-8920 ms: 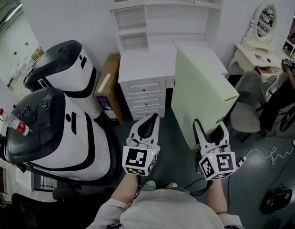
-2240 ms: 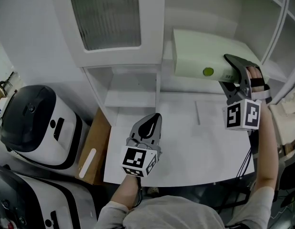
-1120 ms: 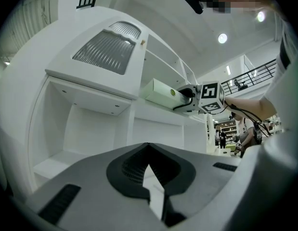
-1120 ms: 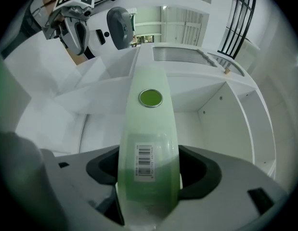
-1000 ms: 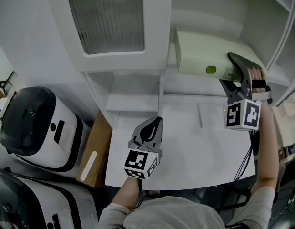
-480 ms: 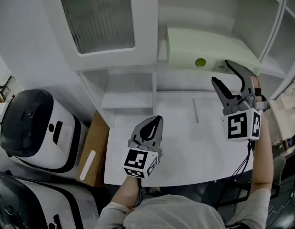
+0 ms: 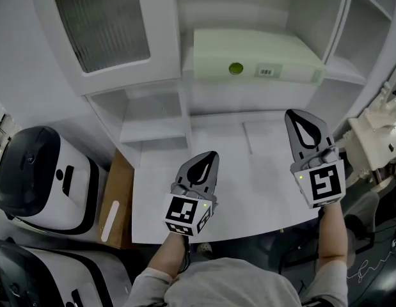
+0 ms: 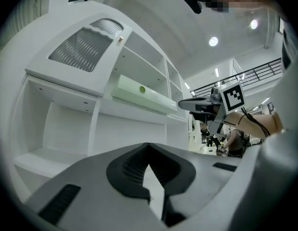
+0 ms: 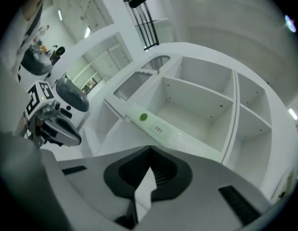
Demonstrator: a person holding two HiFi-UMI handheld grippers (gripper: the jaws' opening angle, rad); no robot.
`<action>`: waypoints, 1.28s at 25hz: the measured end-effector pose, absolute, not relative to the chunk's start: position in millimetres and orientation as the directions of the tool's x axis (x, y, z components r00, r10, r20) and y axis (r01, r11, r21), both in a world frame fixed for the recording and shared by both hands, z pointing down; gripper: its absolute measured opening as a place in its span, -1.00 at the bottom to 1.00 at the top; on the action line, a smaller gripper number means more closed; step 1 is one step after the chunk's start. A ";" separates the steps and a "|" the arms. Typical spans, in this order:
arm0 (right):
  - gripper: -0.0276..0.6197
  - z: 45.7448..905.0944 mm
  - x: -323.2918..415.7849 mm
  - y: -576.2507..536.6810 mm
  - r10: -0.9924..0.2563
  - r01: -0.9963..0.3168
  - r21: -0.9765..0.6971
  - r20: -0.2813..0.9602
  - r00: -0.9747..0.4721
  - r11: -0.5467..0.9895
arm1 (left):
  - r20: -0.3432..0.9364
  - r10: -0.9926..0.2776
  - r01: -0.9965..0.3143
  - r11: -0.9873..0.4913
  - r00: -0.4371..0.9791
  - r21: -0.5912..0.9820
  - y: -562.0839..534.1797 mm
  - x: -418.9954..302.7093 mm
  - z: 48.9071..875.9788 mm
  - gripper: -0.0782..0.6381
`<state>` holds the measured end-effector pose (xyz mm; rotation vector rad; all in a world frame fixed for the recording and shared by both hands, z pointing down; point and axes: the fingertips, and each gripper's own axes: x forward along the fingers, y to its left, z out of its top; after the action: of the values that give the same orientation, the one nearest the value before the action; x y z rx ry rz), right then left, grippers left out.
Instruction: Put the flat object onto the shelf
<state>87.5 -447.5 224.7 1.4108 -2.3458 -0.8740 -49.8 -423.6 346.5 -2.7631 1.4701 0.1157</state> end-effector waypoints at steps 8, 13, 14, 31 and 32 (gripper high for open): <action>-0.89 259.4 121.3 -413.1 -0.892 -0.813 0.424 -0.026 -0.451 0.399 | -0.064 -0.799 -0.801 -0.599 0.597 0.011 -406.9 -16.1 346.3 -0.75; -0.89 279.0 138.6 -394.0 -0.901 -0.839 0.373 -0.016 -0.434 0.397 | -0.054 -0.789 -0.790 -0.613 0.612 0.006 -397.9 0.2 347.8 -0.75; -0.89 284.2 142.2 -390.3 -0.903 -0.844 0.361 -0.011 -0.429 0.396 | -0.053 -0.788 -0.789 -0.614 0.613 0.005 -396.1 3.1 348.4 -0.75; -0.89 346.0 186.1 -329.9 -0.909 -0.891 0.187 0.035 -0.416 0.415 | -0.034 -0.796 -0.796 -0.605 0.604 0.003 -345.8 39.5 356.0 -0.75; -0.89 347.3 187.3 -326.6 -0.907 -0.890 0.183 0.035 -0.420 0.419 | -0.034 -0.797 -0.797 -0.603 0.603 0.003 -342.2 41.5 356.2 -0.75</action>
<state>187.3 -326.6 347.3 1.6148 -2.5355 -0.2051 41.5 -342.2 356.2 -2.8014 1.3932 0.0489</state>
